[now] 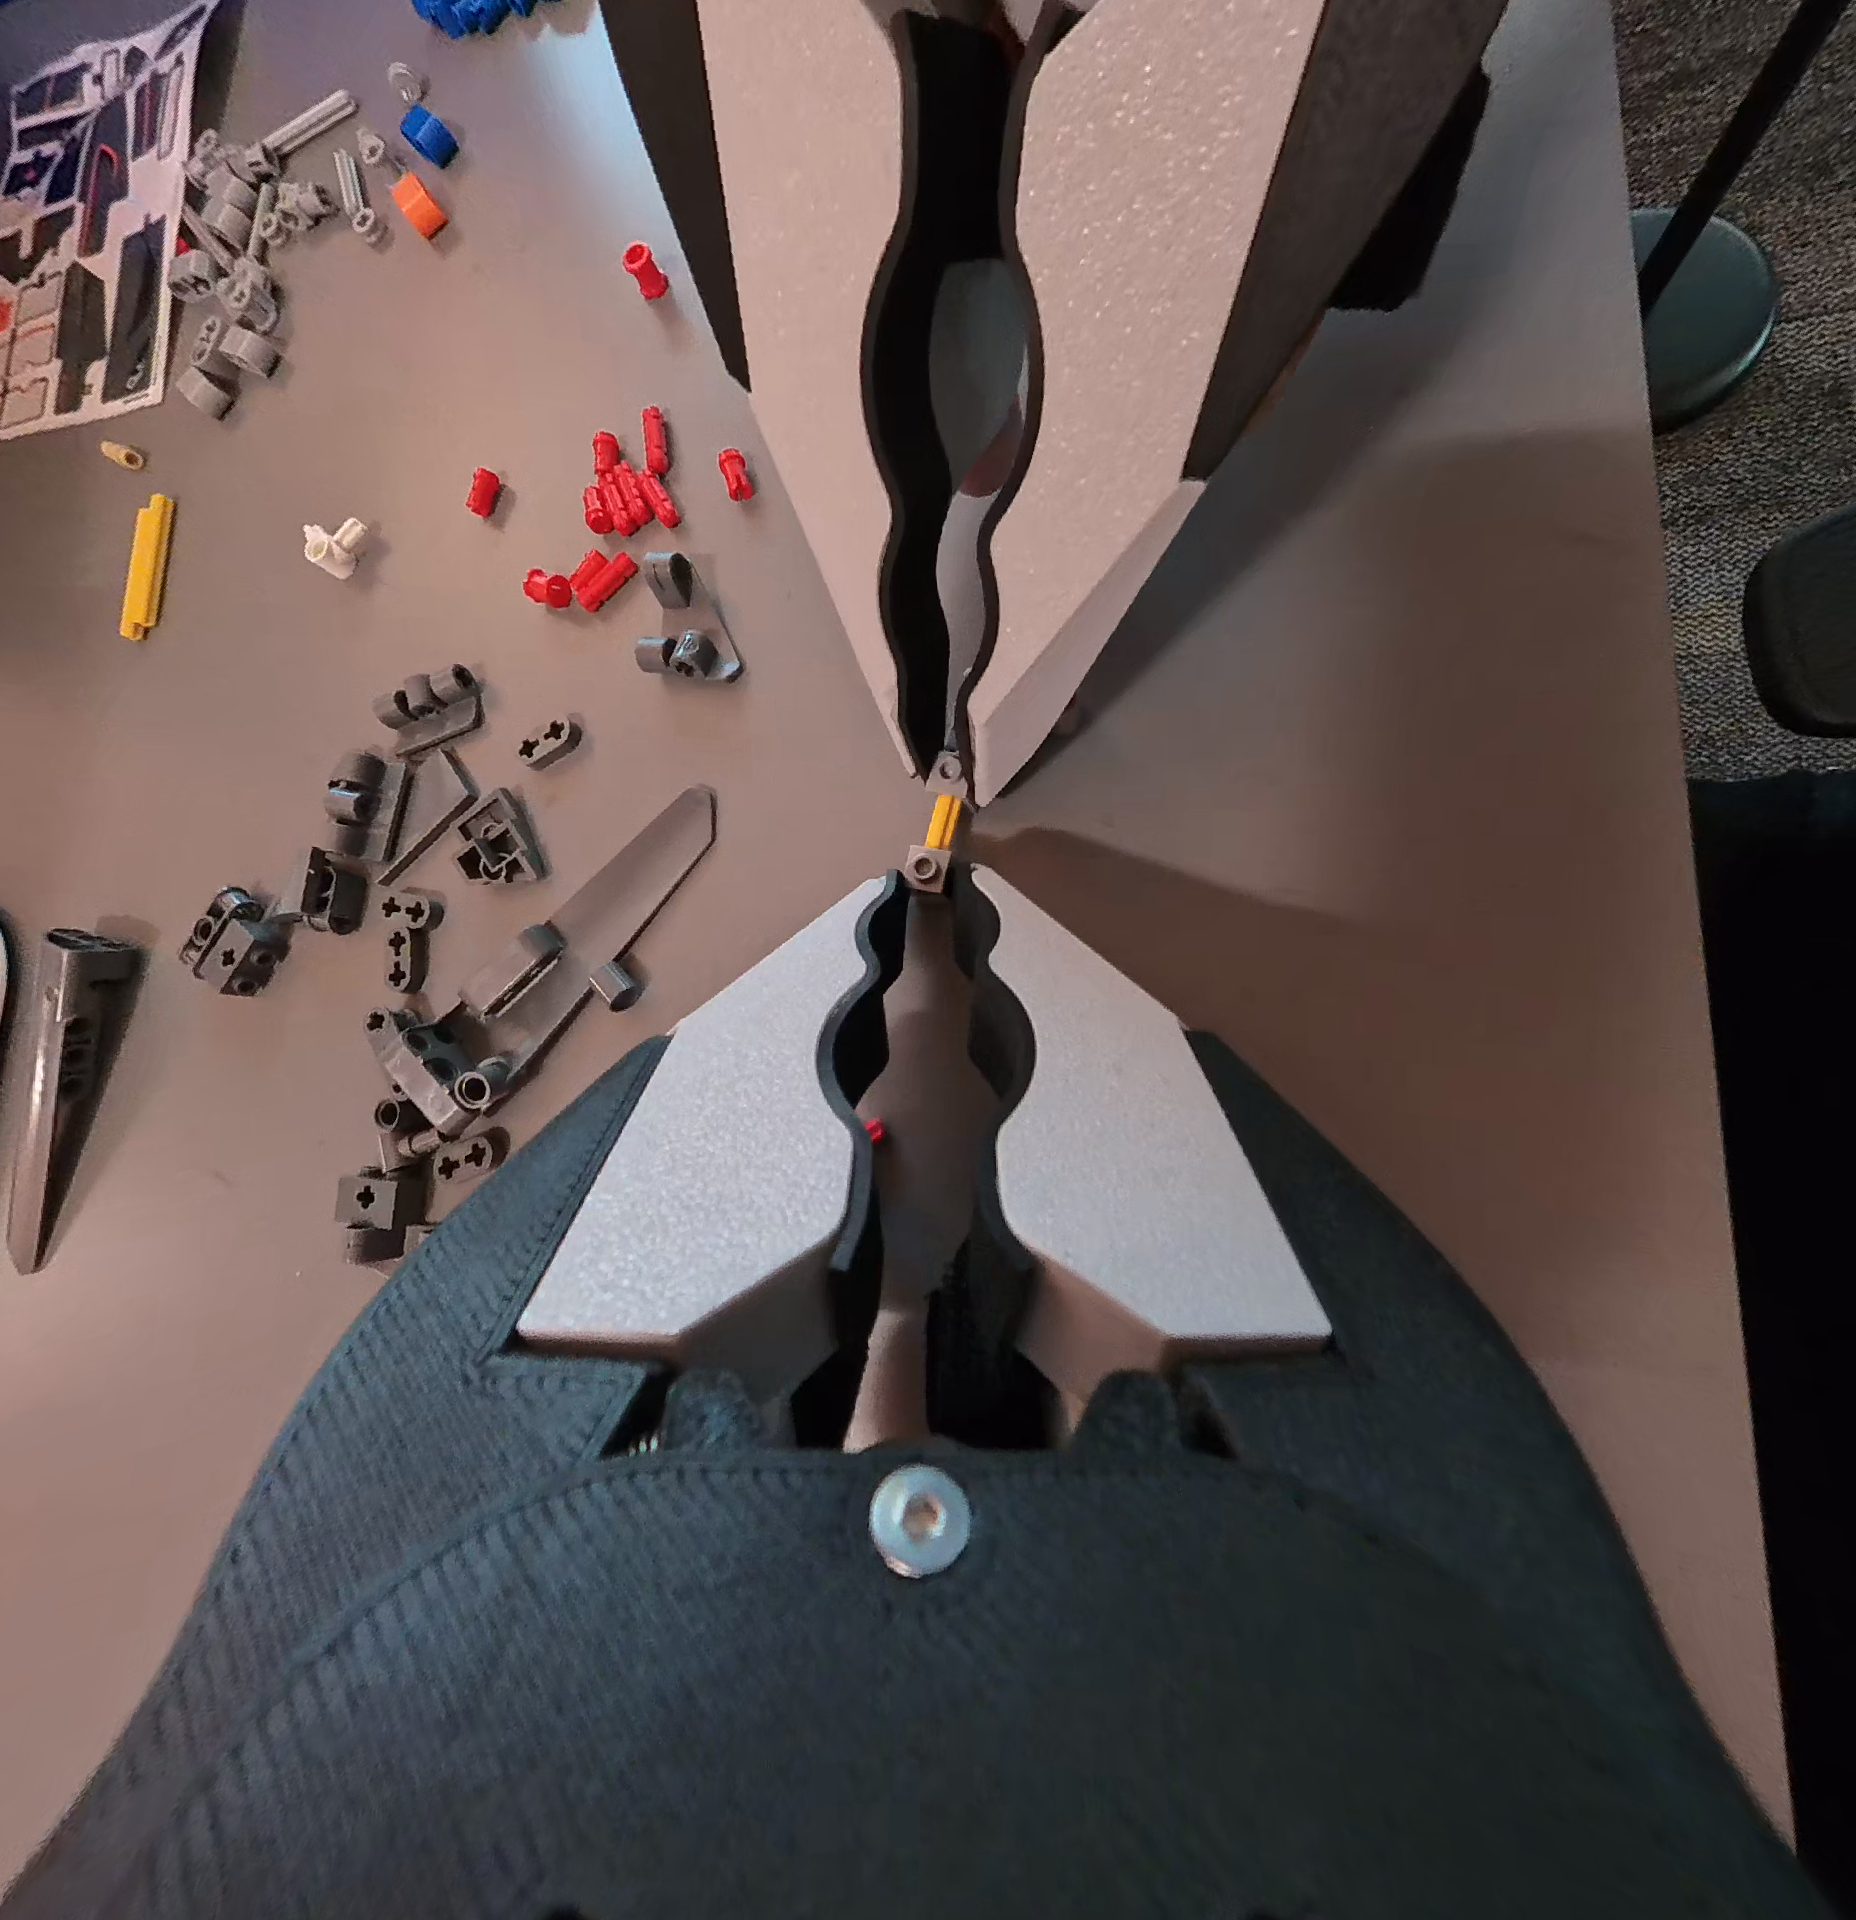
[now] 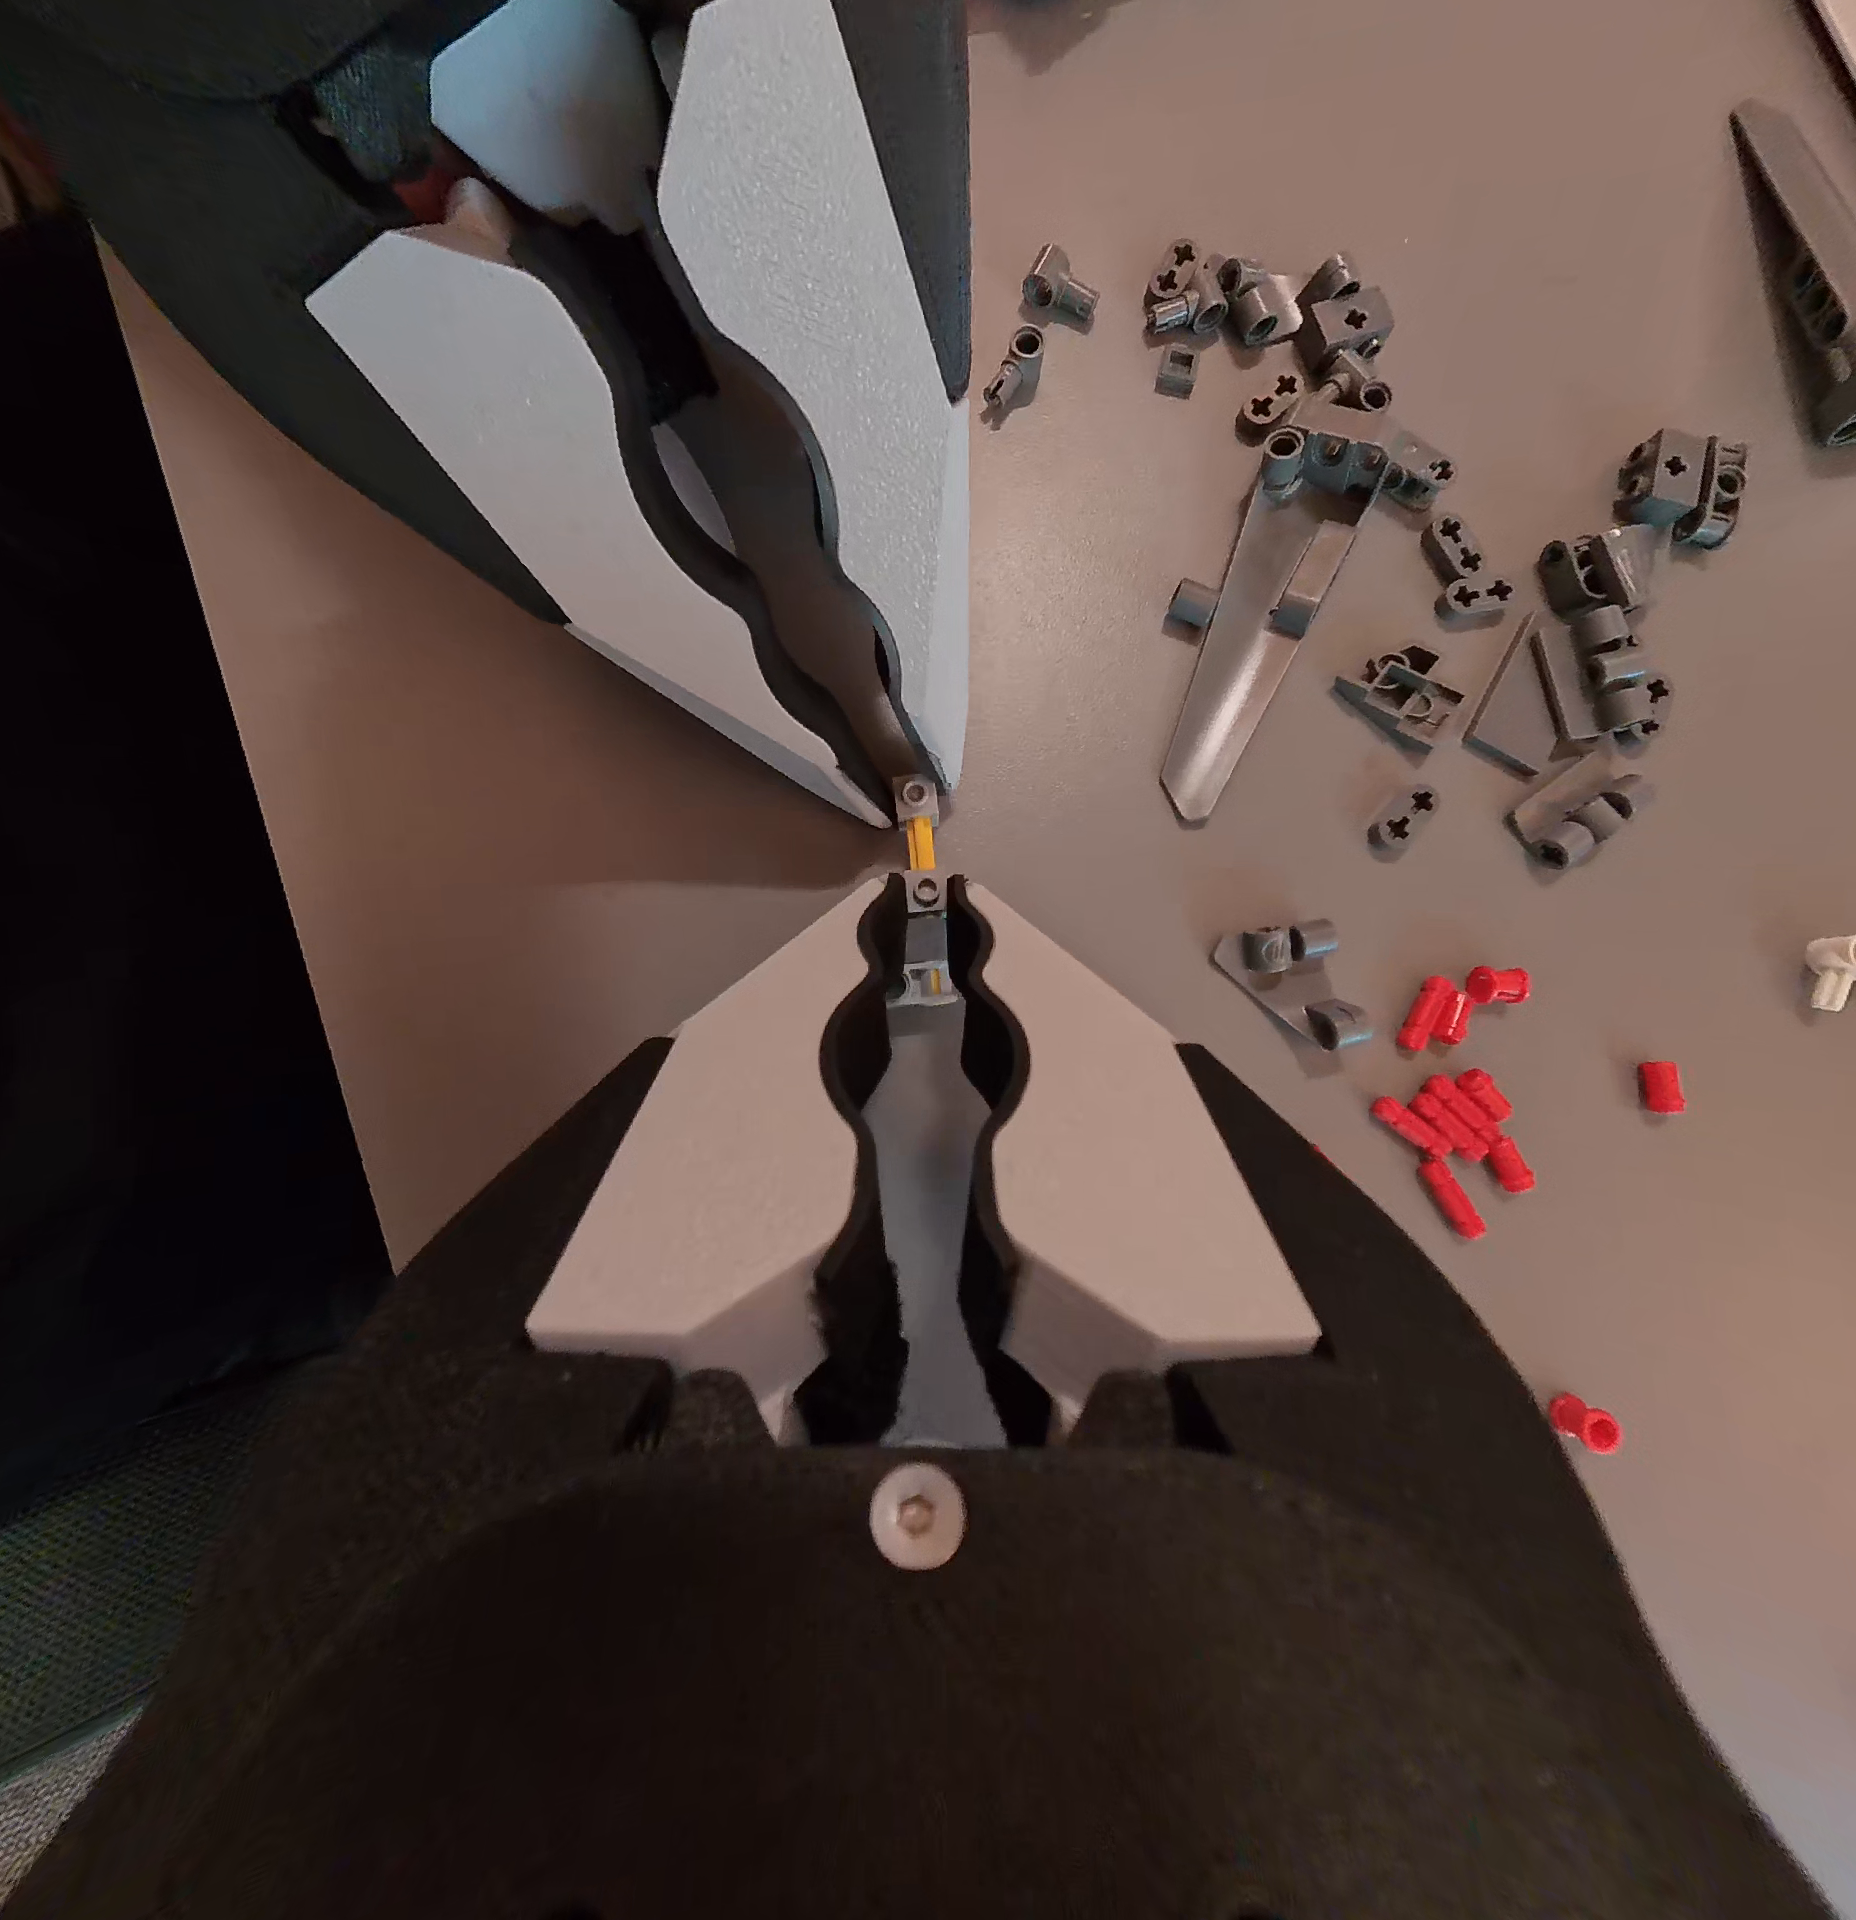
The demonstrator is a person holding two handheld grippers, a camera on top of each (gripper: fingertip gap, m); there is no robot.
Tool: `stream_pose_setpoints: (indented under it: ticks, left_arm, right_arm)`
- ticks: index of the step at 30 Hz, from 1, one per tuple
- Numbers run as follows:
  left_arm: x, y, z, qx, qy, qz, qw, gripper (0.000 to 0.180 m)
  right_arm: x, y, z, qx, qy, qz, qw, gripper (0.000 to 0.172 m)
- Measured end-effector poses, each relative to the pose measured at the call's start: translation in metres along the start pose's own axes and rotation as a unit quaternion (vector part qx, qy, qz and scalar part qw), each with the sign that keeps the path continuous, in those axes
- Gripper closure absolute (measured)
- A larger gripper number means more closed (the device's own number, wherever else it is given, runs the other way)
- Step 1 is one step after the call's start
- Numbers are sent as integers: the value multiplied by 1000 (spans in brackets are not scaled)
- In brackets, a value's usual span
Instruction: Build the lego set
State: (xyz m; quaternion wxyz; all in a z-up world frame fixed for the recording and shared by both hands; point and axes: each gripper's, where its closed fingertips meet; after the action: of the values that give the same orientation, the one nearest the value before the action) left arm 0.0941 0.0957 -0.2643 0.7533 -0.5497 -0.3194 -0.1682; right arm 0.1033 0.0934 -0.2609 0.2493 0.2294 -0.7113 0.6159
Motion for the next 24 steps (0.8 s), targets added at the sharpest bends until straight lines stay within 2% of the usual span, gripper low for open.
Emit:
stream_pose_setpoints:
  ticks: [1,11,12,14,18,24]
  left_arm:
    - [0,0,0,1,2,0,1000,173]
    - [4,4,-3,-8,25,-1,1000,173]
    - [4,4,-3,-7,27,-4,1000,173]
    - [5,4,-2,-7,26,-6,1000,174]
    - [5,4,-2,-10,30,-4,1000,174]
    - [6,4,-2,-20,29,-8,999,174]
  right_arm:
    - [0,0,0,0,-1,-1,1000,167]
    - [1,1,0,7,-1,-13,1000,167]
    - [2,0,0,2,-5,-15,1000,164]
    - [7,-4,2,7,-9,-32,999,144]
    - [12,-22,-2,1,-19,-45,999,138]
    - [-18,-34,3,22,-8,-10,1000,141]
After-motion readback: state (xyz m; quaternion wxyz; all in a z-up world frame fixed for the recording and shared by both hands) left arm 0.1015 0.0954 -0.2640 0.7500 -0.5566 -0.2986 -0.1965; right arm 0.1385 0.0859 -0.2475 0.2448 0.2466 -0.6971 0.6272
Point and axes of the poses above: each gripper's, where its closed fingertips meet, y out along the fingers, x out of its top, z = x × y across the jaws, and after that the axes turned 7 degrees about -y, right-handed
